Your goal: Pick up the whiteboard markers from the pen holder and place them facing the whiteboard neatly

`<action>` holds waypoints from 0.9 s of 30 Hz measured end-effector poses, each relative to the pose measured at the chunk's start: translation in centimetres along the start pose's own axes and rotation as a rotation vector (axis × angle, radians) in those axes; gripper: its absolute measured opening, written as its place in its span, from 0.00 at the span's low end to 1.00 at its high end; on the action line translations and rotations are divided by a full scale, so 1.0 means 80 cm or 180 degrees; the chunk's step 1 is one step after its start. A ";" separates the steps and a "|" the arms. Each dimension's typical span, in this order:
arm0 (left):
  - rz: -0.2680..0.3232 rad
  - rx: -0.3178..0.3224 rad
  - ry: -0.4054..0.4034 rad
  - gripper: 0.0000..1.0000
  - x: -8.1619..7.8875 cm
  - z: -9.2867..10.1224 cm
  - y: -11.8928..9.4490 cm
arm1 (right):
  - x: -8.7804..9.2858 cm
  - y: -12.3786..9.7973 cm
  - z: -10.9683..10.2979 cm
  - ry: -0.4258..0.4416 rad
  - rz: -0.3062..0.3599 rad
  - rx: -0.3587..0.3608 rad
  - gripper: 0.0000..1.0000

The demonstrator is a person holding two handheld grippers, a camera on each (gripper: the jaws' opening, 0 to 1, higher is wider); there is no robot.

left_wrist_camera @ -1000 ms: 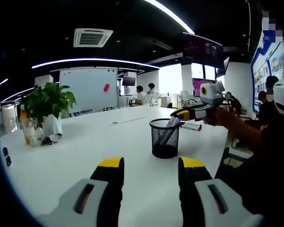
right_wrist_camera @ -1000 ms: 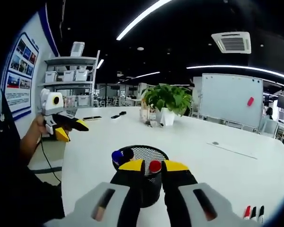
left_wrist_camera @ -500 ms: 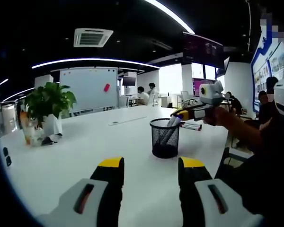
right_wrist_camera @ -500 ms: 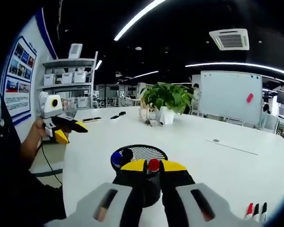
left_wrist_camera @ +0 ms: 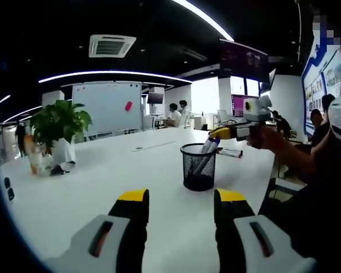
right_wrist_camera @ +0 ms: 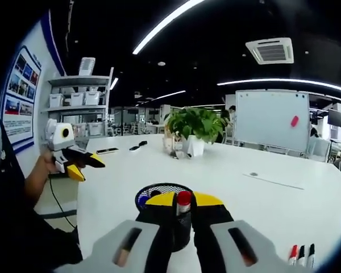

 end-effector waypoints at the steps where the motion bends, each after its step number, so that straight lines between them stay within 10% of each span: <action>1: -0.0001 0.0001 0.0001 0.47 0.000 0.000 0.000 | -0.002 -0.001 0.000 -0.0005 0.0011 0.0005 0.13; 27: -0.0024 0.0005 -0.0009 0.47 0.000 0.003 0.001 | -0.064 -0.032 -0.006 -0.0252 0.0261 0.0109 0.13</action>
Point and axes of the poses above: the point that each gripper's makers call its tool centre point, and the gripper's own axes: y roughly forward along the fingers, z roughly to its right, x roughly out of its underside, the point moved 2 cm from there along -y, roughly backward along the fingers, and after that the axes turned 14 degrees about z, right-handed, at the moved point
